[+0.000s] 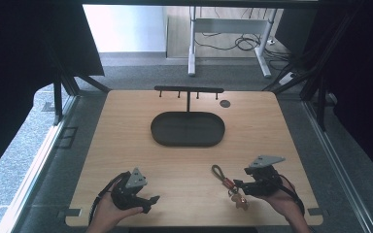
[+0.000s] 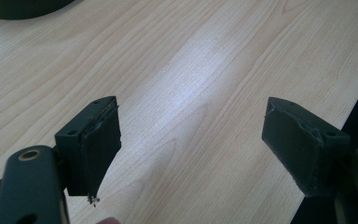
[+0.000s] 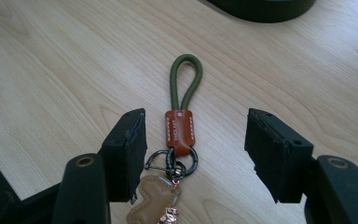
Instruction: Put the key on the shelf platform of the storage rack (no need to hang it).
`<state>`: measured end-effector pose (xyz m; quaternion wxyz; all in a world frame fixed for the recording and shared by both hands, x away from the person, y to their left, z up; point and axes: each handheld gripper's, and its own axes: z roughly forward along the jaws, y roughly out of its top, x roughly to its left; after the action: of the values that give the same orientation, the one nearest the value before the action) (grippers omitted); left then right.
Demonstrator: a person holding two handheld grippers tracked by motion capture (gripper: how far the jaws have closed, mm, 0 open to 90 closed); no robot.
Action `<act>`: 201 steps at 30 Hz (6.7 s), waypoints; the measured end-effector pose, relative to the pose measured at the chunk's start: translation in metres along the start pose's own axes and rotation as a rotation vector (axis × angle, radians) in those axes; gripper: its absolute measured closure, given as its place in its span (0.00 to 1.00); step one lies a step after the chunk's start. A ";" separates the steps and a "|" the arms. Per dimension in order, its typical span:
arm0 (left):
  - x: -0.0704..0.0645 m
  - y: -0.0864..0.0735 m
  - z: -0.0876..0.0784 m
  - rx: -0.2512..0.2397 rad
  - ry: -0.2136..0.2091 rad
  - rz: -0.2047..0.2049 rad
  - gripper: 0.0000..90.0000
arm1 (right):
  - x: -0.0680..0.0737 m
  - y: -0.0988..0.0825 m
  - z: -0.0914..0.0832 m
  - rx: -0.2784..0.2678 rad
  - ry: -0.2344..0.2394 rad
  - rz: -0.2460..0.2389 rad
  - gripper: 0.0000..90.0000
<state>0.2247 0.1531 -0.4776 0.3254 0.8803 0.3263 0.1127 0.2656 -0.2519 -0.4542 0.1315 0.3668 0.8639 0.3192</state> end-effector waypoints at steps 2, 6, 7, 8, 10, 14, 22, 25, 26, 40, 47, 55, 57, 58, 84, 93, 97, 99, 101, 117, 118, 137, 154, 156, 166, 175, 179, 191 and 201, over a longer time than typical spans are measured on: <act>0.000 0.000 -0.001 -0.002 0.002 -0.001 0.22 | 0.003 0.005 0.002 0.017 0.005 -0.016 0.44; 0.002 0.000 -0.003 -0.005 0.008 -0.007 0.22 | 0.008 0.013 0.007 0.042 0.018 -0.044 0.44; 0.002 -0.001 -0.003 -0.005 0.008 -0.007 0.22 | 0.009 0.015 0.008 0.049 0.020 -0.049 0.44; 0.002 -0.001 -0.003 -0.004 0.008 -0.008 0.22 | 0.009 0.016 0.010 0.056 0.023 -0.048 0.44; 0.002 -0.001 -0.003 -0.003 0.009 -0.009 0.22 | 0.010 0.017 0.014 0.071 0.025 -0.056 0.44; 0.003 -0.001 -0.002 -0.002 0.006 -0.009 0.22 | 0.013 0.019 0.019 0.092 0.032 -0.062 0.44; 0.004 -0.002 -0.004 -0.002 0.009 -0.008 0.22 | 0.019 0.020 0.031 0.123 0.042 -0.075 0.44; 0.004 -0.002 -0.003 -0.002 0.007 -0.007 0.22 | 0.021 0.022 0.036 0.140 0.035 -0.086 0.44; 0.004 -0.002 -0.003 -0.001 0.007 -0.008 0.22 | 0.022 0.023 0.038 0.145 0.032 -0.090 0.44; 0.006 -0.003 -0.001 0.008 0.009 -0.013 0.22 | 0.027 0.028 0.055 0.183 0.038 -0.100 0.44; 0.005 -0.003 0.000 0.010 0.006 -0.010 0.22 | 0.028 0.030 0.058 0.182 0.036 -0.102 0.44; 0.004 -0.002 0.002 0.016 0.002 -0.005 0.22 | 0.030 0.033 0.064 0.194 0.041 -0.113 0.44; 0.003 -0.002 0.003 0.021 0.002 -0.003 0.22 | 0.030 0.034 0.066 0.197 0.043 -0.111 0.44; 0.003 -0.002 0.004 0.022 0.001 -0.005 0.22 | 0.029 0.034 0.067 0.198 0.042 -0.107 0.44; 0.001 -0.002 0.008 0.041 -0.012 0.011 0.22 | 0.026 0.032 0.083 0.252 0.023 -0.100 0.45; -0.006 -0.001 0.020 0.079 -0.033 0.031 0.22 | 0.025 0.030 0.081 0.248 0.023 -0.097 0.45; -0.008 0.000 0.020 0.060 -0.025 0.037 0.22 | 0.026 0.030 0.081 0.246 0.023 -0.098 0.45; -0.007 0.000 0.019 0.058 -0.024 0.031 0.22 | 0.025 0.030 0.081 0.250 0.025 -0.099 0.45; -0.006 0.000 0.018 0.061 -0.021 0.030 0.22 | 0.024 0.030 0.083 0.252 0.024 -0.098 0.45; -0.010 -0.001 0.025 0.098 -0.042 0.043 0.22 | 0.025 0.028 0.087 0.262 0.021 -0.099 0.45; -0.011 -0.001 0.027 0.109 -0.049 0.048 0.22 | 0.025 0.027 0.087 0.263 0.023 -0.099 0.45; -0.016 0.000 0.031 0.128 -0.062 0.071 0.21 | 0.024 0.027 0.093 0.278 0.026 -0.098 0.45; -0.024 0.003 0.036 0.142 -0.071 0.081 0.21 | 0.025 0.024 0.095 0.269 0.031 -0.095 0.45; -0.027 0.003 0.038 0.152 -0.077 0.097 0.21 | 0.025 0.024 0.094 0.271 0.031 -0.093 0.45; -0.026 0.004 0.037 0.147 -0.068 0.084 0.22 | 0.021 0.027 0.086 0.260 0.030 -0.094 0.54; -0.026 0.004 0.037 0.146 -0.072 0.085 0.21 | 0.020 0.040 0.093 0.271 0.035 -0.097 0.53; -0.025 0.003 0.036 0.146 -0.072 0.085 0.21 | 0.018 0.043 0.099 0.287 0.037 -0.091 0.53; -0.025 0.004 0.036 0.143 -0.074 0.085 0.21 | 0.010 0.044 0.106 0.321 0.032 -0.067 0.68; -0.024 0.003 0.035 0.142 -0.070 0.088 0.21 | 0.000 0.046 0.096 0.296 0.073 -0.019 0.87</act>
<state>0.2229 0.1184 -0.5017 0.2680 0.9181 0.2827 0.0728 0.3352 -0.1837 -0.4973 0.0476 0.3620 0.9092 0.2003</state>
